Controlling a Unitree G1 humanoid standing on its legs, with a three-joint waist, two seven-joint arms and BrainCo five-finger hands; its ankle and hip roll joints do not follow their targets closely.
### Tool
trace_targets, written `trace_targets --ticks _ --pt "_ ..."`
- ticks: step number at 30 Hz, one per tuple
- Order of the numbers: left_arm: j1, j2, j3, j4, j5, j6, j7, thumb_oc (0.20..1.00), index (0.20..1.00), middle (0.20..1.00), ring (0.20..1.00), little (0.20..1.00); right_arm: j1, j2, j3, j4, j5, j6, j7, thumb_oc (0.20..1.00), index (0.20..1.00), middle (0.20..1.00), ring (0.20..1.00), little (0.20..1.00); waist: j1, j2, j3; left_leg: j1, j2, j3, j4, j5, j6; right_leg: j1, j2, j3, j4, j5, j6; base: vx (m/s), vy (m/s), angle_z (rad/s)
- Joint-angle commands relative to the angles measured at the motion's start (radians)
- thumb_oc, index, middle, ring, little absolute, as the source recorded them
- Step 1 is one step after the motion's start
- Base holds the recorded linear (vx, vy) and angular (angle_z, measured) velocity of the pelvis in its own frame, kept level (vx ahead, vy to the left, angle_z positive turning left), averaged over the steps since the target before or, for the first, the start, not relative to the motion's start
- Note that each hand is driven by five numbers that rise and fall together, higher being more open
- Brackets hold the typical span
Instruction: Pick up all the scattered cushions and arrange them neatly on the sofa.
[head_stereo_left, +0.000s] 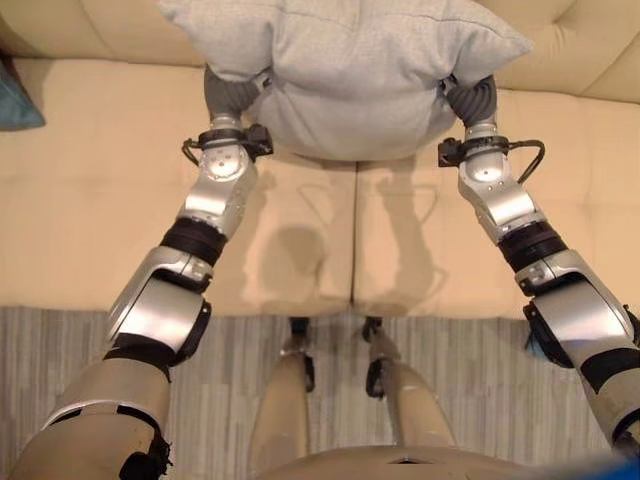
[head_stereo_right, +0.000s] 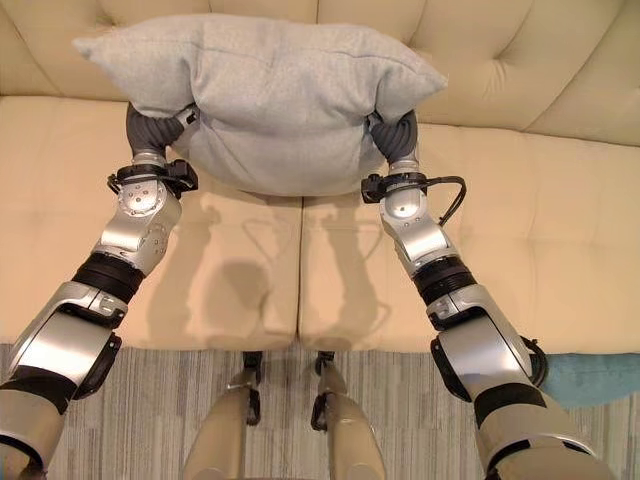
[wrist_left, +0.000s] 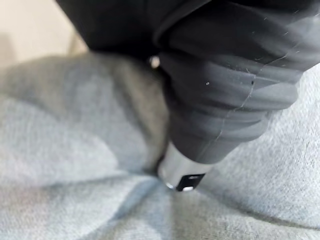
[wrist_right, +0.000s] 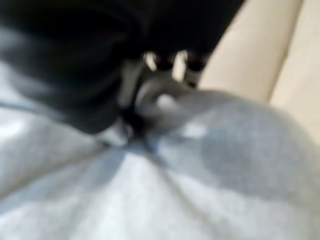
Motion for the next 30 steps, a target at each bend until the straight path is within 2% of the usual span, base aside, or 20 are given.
trace_targets --ticks 1,3,4,5,6,7,8,12,18,25,30 --pt "-0.208 -0.018 -0.082 -0.008 0.012 -0.06 -0.046 0.2 0.2 0.2 0.2 0.2 -0.172 0.019 0.027 -0.034 -0.026 -0.084 0.013 0.2 0.2 0.2 0.2 0.2 0.013 0.033 0.001 0.112 0.014 -0.032 -0.059 -0.068 -0.034 -0.024 -0.041 -0.038 0.145 -0.108 0.162 0.0 0.015 -0.29" --pt "-0.246 0.004 -0.099 0.035 0.029 -0.049 -0.05 0.231 0.231 0.231 0.231 0.231 -0.206 0.005 0.043 0.005 -0.026 -0.08 0.016 0.2 0.2 0.2 0.2 0.2 0.013 0.031 0.006 0.094 0.011 -0.037 -0.066 -0.061 -0.032 -0.042 -0.042 -0.037 0.143 -0.099 0.168 -0.01 0.003 -0.21" --pt "-0.274 0.019 -0.112 0.062 0.043 -0.041 -0.053 0.395 0.395 0.395 0.395 0.395 -0.225 -0.005 0.053 0.028 -0.024 -0.077 0.02 0.2 0.2 0.2 0.2 0.2 0.015 0.031 0.006 0.085 0.01 -0.039 -0.07 -0.057 -0.032 -0.051 -0.041 -0.038 0.141 -0.097 0.171 0.0 0.0 0.0" --pt "-0.309 0.038 -0.129 0.09 0.059 -0.036 -0.055 0.878 0.878 0.878 0.878 0.878 -0.251 -0.018 0.059 0.057 -0.016 -0.079 0.021 0.2 0.2 0.2 0.2 0.2 0.016 0.029 0.007 0.076 0.009 -0.042 -0.076 -0.052 -0.032 -0.059 -0.041 -0.039 0.141 -0.094 0.173 0.0 0.0 0.0" --pt "-0.342 0.052 -0.143 0.111 0.068 -0.031 -0.052 1.0 1.0 1.0 1.0 1.0 -0.275 -0.027 0.068 0.08 -0.012 -0.076 0.018 0.42 0.42 0.42 0.42 0.42 0.018 0.03 0.009 0.072 0.008 -0.045 -0.083 -0.046 -0.032 -0.066 -0.042 -0.039 0.139 -0.092 0.175 0.01 0.001 0.04" --pt "-0.375 0.074 -0.152 0.131 0.075 -0.027 -0.044 1.0 1.0 1.0 1.0 1.0 -0.301 -0.042 0.078 0.105 -0.022 -0.068 0.002 0.511 0.511 0.511 0.511 0.511 0.022 0.03 0.009 0.069 0.007 -0.047 -0.091 -0.04 -0.033 -0.071 -0.041 -0.04 0.137 -0.088 0.178 0.01 0.005 0.03" --pt "-0.391 0.083 -0.154 0.138 0.074 -0.029 -0.039 1.0 1.0 1.0 1.0 1.0 -0.321 -0.051 0.081 0.118 -0.028 -0.063 -0.008 1.0 1.0 1.0 1.0 1.0 0.025 0.03 0.014 0.069 0.005 -0.051 -0.101 -0.035 -0.033 -0.072 -0.041 -0.041 0.134 -0.086 0.179 0.02 0.001 0.04" --pt "-0.462 0.118 -0.152 0.185 0.087 -0.029 0.021 1.0 1.0 1.0 1.0 1.0 -0.397 -0.087 0.082 0.21 -0.09 -0.008 -0.109 1.0 1.0 1.0 1.0 1.0 0.044 0.036 0.011 0.075 0.0 -0.063 -0.149 -0.011 -0.038 -0.08 -0.039 -0.051 0.116 -0.085 0.182 0.02 0.002 0.02" --pt "-0.536 0.135 -0.156 0.255 0.078 -0.019 0.064 1.0 1.0 1.0 1.0 1.0 -0.484 -0.107 0.114 0.311 -0.074 0.033 -0.16 1.0 1.0 1.0 1.0 1.0 0.062 0.038 0.003 0.087 -0.005 -0.074 -0.184 0.008 -0.043 -0.072 -0.039 -0.064 0.103 -0.088 0.179 0.02 -0.007 0.06" --pt "-0.587 0.203 -0.198 0.31 0.066 -0.004 0.042 1.0 1.0 1.0 1.0 1.0 -0.551 -0.2 0.205 0.388 -0.038 0.053 -0.126 1.0 1.0 1.0 1.0 1.0 0.081 0.038 -0.015 0.12 -0.004 -0.089 -0.242 0.039 -0.053 -0.046 -0.034 -0.087 0.08 -0.09 0.179 0.01 -0.01 0.07" --pt "-0.549 0.264 -0.187 0.338 0.055 0.002 0.033 1.0 1.0 1.0 1.0 1.0 -0.532 -0.268 0.22 0.409 -0.014 0.06 -0.117 1.0 1.0 1.0 1.0 1.0 0.088 0.039 -0.03 0.15 -0.002 -0.091 -0.261 0.045 -0.058 -0.021 -0.028 -0.093 0.074 -0.098 0.173 0.01 0.002 0.02"
